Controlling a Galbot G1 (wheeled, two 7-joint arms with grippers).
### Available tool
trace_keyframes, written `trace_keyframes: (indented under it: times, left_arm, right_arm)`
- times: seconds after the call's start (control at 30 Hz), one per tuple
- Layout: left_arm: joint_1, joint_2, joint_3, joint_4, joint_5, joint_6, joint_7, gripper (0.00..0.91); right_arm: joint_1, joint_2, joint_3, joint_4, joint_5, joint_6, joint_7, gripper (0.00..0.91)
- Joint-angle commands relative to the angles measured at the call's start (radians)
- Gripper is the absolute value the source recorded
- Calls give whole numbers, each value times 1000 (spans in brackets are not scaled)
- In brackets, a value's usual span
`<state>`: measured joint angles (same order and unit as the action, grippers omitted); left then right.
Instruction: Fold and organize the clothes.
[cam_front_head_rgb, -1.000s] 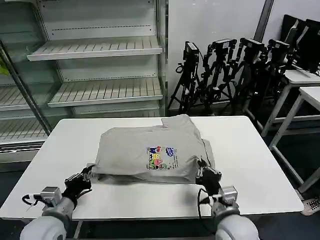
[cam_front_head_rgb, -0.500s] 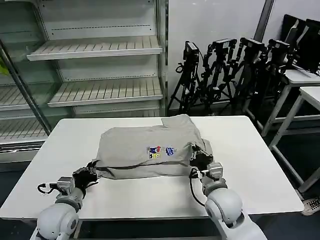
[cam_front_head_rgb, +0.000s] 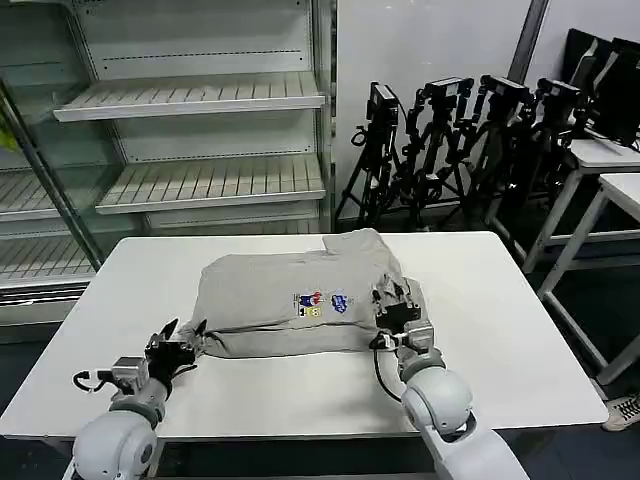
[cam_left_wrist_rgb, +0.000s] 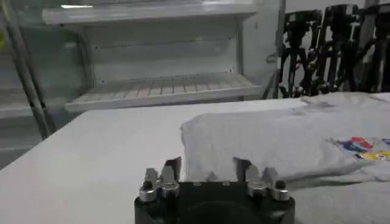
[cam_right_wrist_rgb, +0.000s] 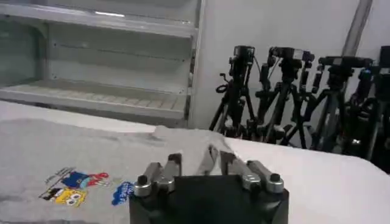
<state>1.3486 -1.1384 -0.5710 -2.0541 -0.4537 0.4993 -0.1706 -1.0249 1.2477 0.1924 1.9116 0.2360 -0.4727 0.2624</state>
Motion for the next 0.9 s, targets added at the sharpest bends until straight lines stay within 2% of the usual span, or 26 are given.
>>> trace_keyframes:
  times: [0.03,0.17,0.37,0.5,0.57,0.6,0.67,0.7,0.73,0.83,0.9]
  left_arm:
    - [89,-11,-36,-61,-9,-1,1,907]
    - [99,-21,-32,-54,-27,1,3,907]
    - [56,-18,-10,19,-49,2,1,907]
    - [26,-11,1,58,-55,0,0,907]
    - [14,-7,9,69,-59,-1,1,766]
    - [11,-7,12,70,-59,-1,1,665]
    - [2,-2,19,82,-59,-2,2,30]
    - [0,-1,21,84,-61,-2,3,30]
    - [-5,1,23,92,-66,-4,3,20]
    - [-13,5,27,106,-73,-13,4,20]
    - [-15,8,28,110,-77,-15,4,20]
  right_arm:
    - [-39,-6,16,20,-11,16,3,907]
    - [-113,-25,41,78,-4,6,-6,907]
    - [-150,-32,72,73,74,-65,-3,907]
    - [-161,-33,80,69,80,-99,-4,907]
    - [-166,-31,83,57,85,-105,-3,907]
    - [-168,-30,83,53,85,-105,-3,907]
    - [-173,-26,78,46,85,-106,-2,907]
    - [-174,-25,77,44,85,-106,-2,907]
    - [-175,-23,75,36,85,-106,-2,584]
    - [-174,-18,71,22,85,-106,-2,20]
    - [-174,-16,70,17,88,-105,-2,0]
